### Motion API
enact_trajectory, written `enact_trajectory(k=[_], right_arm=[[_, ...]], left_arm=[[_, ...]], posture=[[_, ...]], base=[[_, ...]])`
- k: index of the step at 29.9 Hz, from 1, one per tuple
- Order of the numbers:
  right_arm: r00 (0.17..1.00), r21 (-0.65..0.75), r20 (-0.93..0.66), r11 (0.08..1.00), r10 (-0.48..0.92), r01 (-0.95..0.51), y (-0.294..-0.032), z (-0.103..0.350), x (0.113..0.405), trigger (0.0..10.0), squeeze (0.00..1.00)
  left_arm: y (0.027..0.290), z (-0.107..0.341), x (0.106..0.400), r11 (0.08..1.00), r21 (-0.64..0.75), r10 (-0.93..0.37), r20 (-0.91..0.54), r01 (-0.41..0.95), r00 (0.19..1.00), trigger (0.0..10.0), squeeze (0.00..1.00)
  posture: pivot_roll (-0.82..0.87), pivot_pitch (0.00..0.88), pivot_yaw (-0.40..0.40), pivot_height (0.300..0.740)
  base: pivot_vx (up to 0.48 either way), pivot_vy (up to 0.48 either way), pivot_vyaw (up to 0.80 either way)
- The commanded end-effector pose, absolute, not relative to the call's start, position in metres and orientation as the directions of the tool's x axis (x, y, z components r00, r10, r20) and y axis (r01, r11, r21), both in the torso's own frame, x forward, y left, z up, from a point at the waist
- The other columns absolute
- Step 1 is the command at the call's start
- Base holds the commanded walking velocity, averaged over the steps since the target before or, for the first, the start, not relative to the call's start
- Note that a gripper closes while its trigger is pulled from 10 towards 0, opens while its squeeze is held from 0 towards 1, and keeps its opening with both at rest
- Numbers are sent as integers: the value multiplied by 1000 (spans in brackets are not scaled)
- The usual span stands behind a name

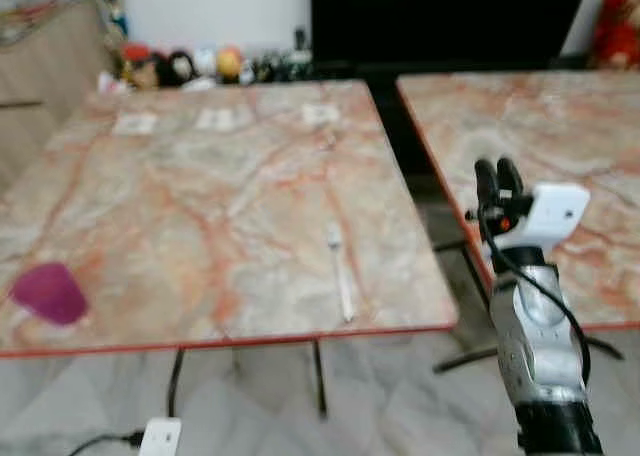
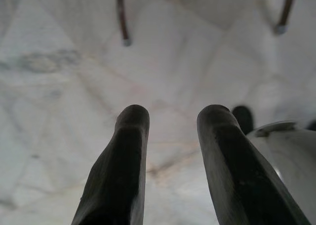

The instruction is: Setting the table

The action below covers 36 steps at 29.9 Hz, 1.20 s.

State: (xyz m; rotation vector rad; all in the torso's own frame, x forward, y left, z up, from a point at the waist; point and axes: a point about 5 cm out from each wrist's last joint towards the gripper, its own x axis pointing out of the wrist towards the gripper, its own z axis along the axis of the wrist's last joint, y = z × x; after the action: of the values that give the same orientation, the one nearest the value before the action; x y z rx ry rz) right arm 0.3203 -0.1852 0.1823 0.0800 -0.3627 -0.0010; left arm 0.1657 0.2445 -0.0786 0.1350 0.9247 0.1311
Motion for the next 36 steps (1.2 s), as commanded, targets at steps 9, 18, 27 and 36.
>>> enact_trajectory(k=[9,18,27,36], right_arm=[[948,94,314,995,-51,23,-194,172,319,10000,0],[958,98,281,995,-51,24,-194,163,318,10000,0],[969,74,242,996,-59,43,-197,151,315,10000,0],[973,78,217,995,-75,59,-199,145,314,10000,0]], left_arm=[[242,-79,165,986,157,161,-783,-59,602,10000,0],[240,-78,168,986,159,155,-776,-48,612,10000,0],[239,-77,170,986,161,150,-770,-39,620,10000,0],[241,-77,170,986,164,147,-770,-31,621,10000,0]], posture=[[-88,22,42,740],[-89,26,45,740],[-86,39,51,740],[-79,54,59,740]], base=[[0,47,0],[0,0,0],[0,0,482],[0,0,723]])
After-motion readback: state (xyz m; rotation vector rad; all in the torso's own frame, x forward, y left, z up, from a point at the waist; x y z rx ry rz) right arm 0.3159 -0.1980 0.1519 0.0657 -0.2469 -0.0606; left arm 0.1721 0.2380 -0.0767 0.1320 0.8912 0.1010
